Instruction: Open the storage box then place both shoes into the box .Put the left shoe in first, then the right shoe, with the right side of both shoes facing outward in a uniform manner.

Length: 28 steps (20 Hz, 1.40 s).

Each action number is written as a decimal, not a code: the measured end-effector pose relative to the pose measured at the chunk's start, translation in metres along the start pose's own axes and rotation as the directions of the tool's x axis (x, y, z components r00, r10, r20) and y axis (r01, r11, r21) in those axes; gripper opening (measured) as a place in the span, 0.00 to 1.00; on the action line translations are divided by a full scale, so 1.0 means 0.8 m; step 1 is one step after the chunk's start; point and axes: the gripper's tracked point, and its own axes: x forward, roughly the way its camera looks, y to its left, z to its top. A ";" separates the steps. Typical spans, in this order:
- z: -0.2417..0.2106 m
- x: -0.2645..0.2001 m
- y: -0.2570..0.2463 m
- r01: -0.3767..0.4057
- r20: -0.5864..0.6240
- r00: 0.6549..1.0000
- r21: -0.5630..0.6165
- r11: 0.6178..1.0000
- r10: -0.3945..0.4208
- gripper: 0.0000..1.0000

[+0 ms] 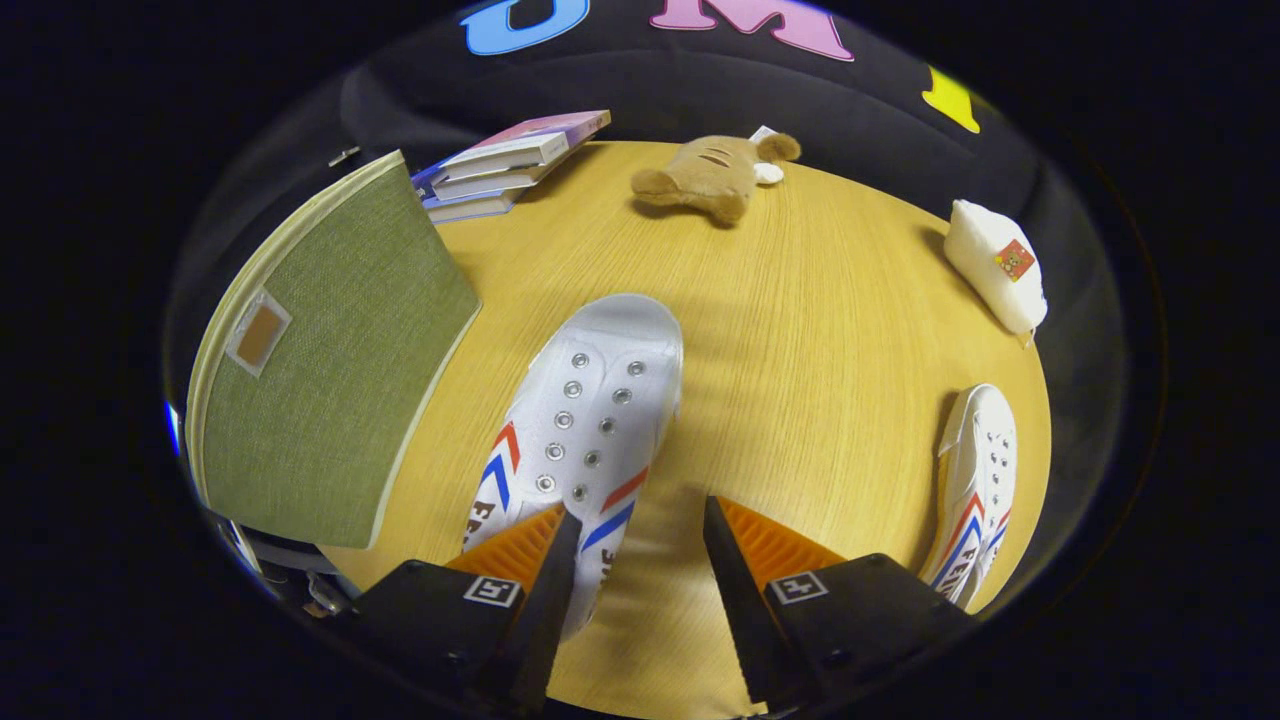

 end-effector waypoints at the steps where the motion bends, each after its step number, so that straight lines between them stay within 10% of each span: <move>1: 0.000 0.001 0.005 -0.023 0.005 1.000 0.001 1.000 0.023 0.68; 9: -0.002 0.002 0.019 -0.057 0.005 0.998 0.070 0.996 0.057 0.12; 21: 0.033 -0.068 0.036 -0.051 0.085 0.996 0.417 0.907 0.017 0.05; 28: 0.104 -0.190 0.082 -0.046 0.226 0.972 0.424 0.904 -0.057 0.05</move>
